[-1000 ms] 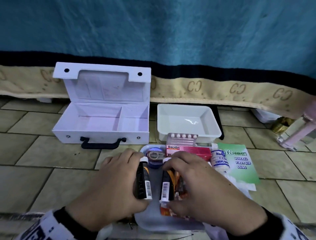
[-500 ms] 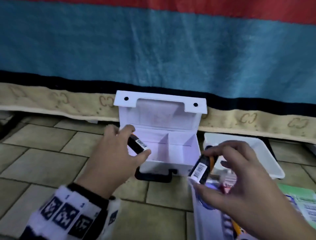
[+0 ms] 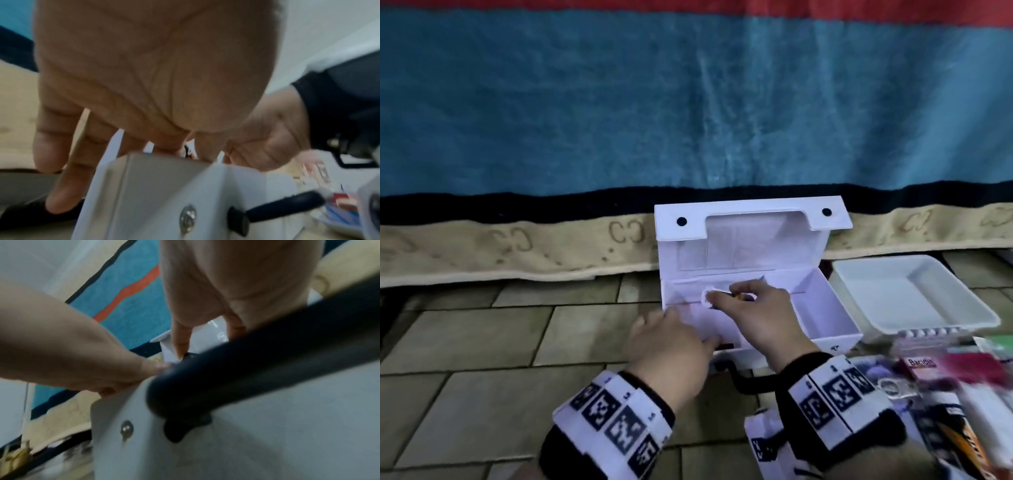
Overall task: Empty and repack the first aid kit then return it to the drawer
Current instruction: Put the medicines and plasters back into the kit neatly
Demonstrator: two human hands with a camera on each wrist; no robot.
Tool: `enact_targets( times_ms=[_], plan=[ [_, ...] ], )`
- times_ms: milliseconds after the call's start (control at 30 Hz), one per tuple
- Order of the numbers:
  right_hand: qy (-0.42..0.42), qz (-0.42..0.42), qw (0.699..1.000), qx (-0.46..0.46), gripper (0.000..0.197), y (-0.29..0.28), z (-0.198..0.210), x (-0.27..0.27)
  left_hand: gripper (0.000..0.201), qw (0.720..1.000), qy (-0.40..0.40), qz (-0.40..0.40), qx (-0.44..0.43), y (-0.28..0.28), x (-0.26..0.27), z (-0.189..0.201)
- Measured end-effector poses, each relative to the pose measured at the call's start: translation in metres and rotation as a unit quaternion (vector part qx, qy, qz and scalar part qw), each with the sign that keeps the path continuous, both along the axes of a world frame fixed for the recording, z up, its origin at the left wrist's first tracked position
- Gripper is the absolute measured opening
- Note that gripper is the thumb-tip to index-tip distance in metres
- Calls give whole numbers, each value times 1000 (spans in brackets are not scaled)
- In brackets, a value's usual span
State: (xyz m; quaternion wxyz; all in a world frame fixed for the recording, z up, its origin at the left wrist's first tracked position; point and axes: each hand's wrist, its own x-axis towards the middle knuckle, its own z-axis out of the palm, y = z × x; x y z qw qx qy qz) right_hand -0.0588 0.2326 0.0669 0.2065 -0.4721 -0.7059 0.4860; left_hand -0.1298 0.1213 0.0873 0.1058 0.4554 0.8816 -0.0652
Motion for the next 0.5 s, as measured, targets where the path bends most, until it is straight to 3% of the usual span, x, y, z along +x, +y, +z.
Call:
enact_targets(
  times_ms=[167, 333, 400, 500],
  plan=[
    [-98, 65, 990, 73, 63, -6, -5, -6, 44, 996, -32, -46, 69, -26, -14, -1],
    [-223, 202, 949, 100, 32, -7, -2, 1, 34, 988, -71, -41, 129, -31, -19, -1],
    [-237, 212, 942, 109, 30, -5, -1, 1, 28, 984, -79, -43, 151, -28, -20, 1],
    [-257, 230, 932, 113, 33, -2, -1, -2, 44, 983, -81, -51, 158, -21, -24, 0]
  ],
)
